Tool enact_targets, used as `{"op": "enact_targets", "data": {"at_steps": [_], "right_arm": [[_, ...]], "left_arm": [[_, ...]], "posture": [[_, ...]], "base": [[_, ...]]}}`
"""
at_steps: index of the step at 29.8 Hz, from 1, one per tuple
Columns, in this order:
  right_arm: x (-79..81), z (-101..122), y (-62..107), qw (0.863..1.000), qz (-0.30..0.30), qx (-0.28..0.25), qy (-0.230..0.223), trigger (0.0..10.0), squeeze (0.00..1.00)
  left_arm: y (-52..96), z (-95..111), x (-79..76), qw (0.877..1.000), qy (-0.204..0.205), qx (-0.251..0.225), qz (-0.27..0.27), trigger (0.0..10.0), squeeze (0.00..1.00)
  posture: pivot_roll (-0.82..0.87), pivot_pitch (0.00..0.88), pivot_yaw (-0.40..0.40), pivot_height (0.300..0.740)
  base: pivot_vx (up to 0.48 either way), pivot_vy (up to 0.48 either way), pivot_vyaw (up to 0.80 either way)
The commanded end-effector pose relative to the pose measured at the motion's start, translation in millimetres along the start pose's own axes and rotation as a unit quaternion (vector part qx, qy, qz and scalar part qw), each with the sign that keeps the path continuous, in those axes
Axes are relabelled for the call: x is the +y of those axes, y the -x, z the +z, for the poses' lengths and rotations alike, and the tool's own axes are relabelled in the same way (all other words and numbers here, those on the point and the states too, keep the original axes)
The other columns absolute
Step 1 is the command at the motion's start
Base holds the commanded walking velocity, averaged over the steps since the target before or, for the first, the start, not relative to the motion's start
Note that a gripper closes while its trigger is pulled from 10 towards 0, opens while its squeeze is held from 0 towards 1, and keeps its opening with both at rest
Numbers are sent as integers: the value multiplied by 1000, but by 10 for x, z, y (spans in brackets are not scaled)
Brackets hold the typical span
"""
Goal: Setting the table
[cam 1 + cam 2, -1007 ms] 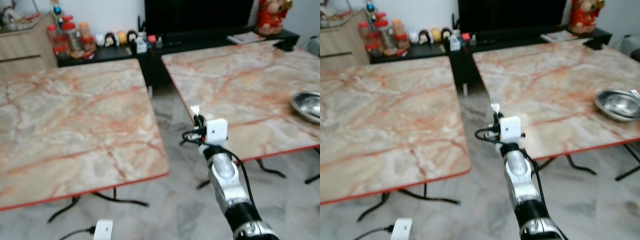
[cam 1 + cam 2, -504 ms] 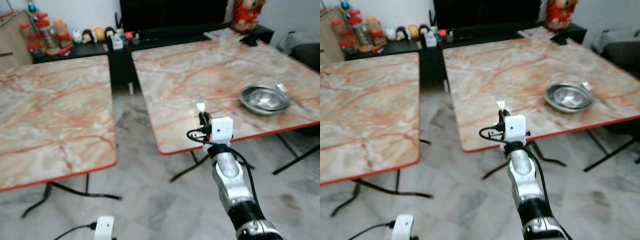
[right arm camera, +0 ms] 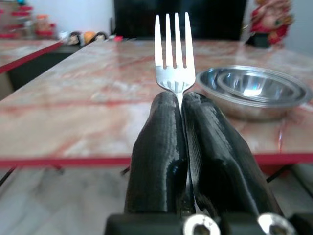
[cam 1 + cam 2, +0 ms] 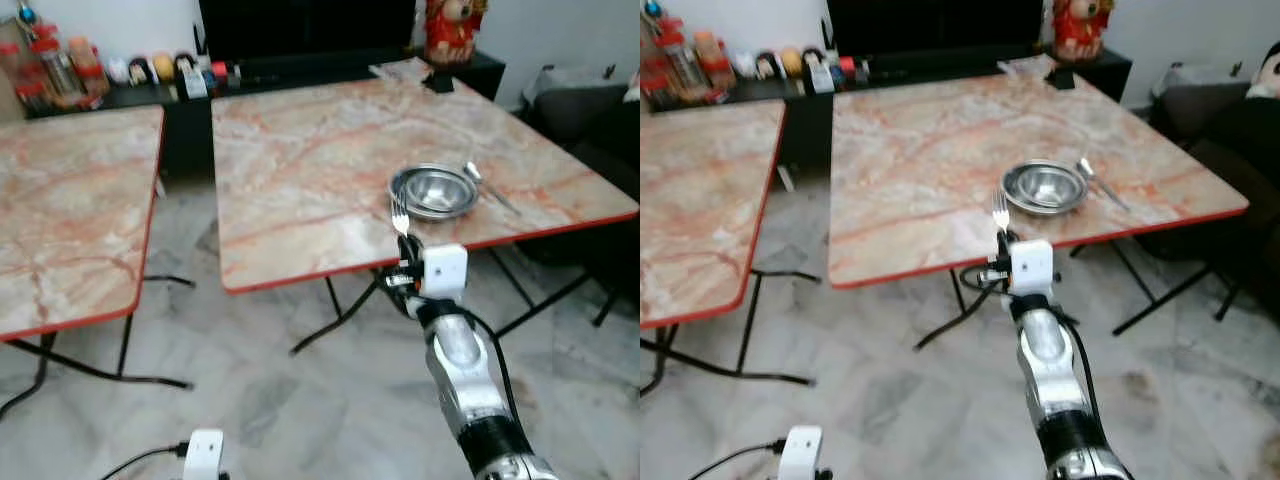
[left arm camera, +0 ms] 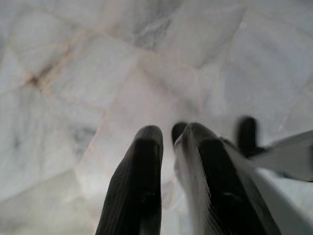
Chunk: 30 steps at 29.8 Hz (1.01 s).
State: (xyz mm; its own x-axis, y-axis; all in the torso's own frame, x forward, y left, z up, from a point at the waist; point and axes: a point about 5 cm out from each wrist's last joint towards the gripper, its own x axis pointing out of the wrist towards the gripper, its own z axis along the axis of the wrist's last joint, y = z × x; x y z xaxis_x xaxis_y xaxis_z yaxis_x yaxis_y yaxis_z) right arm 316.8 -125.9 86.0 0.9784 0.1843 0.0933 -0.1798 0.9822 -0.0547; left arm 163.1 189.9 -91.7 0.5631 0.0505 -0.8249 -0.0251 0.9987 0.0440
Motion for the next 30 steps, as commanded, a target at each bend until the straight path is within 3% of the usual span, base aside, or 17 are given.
{"op": "enact_targets", "data": {"at_steps": [1, 2, 3, 6, 8, 9, 10, 13, 14, 15, 18, 24, 30], "right_arm": [[-72, -101, 66, 1000, -7, 22, 5, 10000, 0], [-129, -348, 213, 997, -18, 77, 8, 10000, 0], [-129, -348, 213, 997, -18, 77, 8, 10000, 0], [-174, -622, 394, 989, -30, 147, -2, 10000, 0], [-221, -870, 583, 974, -48, 222, -7, 10000, 0], [-221, -870, 583, 974, -48, 222, -7, 10000, 0], [-250, -1018, 723, 961, -64, 270, -23, 10000, 0], [-249, -1160, 870, 944, -70, 319, -46, 10000, 0], [-232, -1250, 972, 932, -61, 356, -40, 10000, 0], [-232, -1250, 972, 932, -61, 356, -40, 10000, 0], [-180, -1425, 1240, 903, -51, 425, -41, 10000, 0], [-149, -1562, 1516, 870, -52, 488, -36, 10000, 0], [-135, -1576, 1548, 868, -56, 492, -42, 10000, 0]], "left_arm": [[1, 5, 18, 1000, 6, -3, 4, 10000, 0], [10, -35, 26, 1000, 7, 2, 5, 10000, 0], [10, -35, 26, 1000, 7, 2, 5, 10000, 0], [17, -68, 33, 1000, 10, 7, 8, 10000, 0], [20, -72, 39, 1000, 18, 4, 8, 10000, 0], [20, -72, 39, 1000, 18, 4, 8, 10000, 0], [20, -60, 40, 1000, 26, -2, 9, 10000, 0], [18, -36, 47, 999, 35, -10, 13, 10000, 0], [15, -37, 52, 999, 31, -5, 16, 10000, 0], [15, -37, 52, 999, 31, -5, 16, 10000, 0], [12, -17, 49, 999, 37, -9, 18, 10000, 0], [5, 15, 46, 999, 38, -13, 20, 10000, 0], [2, 24, 43, 999, 38, -13, 20, 10000, 0]], "posture": [[-122, 0, 46, 740], [-121, 0, 51, 740], [-121, 0, 51, 740], [-114, 0, 51, 740], [-108, 0, 52, 740], [-108, 0, 52, 740], [-103, 0, 52, 740], [-100, 0, 55, 740], [-94, 0, 54, 740], [-94, 0, 54, 740], [-84, 0, 54, 740], [-77, 0, 53, 740], [-78, 0, 55, 740]], "base": [[0, -439, 0], [0, -341, 0], [0, -341, 0], [0, -90, 0], [0, 0, 0], [0, 0, 0], [0, 0, 0], [0, 0, 0], [0, 0, 0], [0, 0, 0], [0, 0, 0], [247, 0, 0], [331, 0, 246]]}}
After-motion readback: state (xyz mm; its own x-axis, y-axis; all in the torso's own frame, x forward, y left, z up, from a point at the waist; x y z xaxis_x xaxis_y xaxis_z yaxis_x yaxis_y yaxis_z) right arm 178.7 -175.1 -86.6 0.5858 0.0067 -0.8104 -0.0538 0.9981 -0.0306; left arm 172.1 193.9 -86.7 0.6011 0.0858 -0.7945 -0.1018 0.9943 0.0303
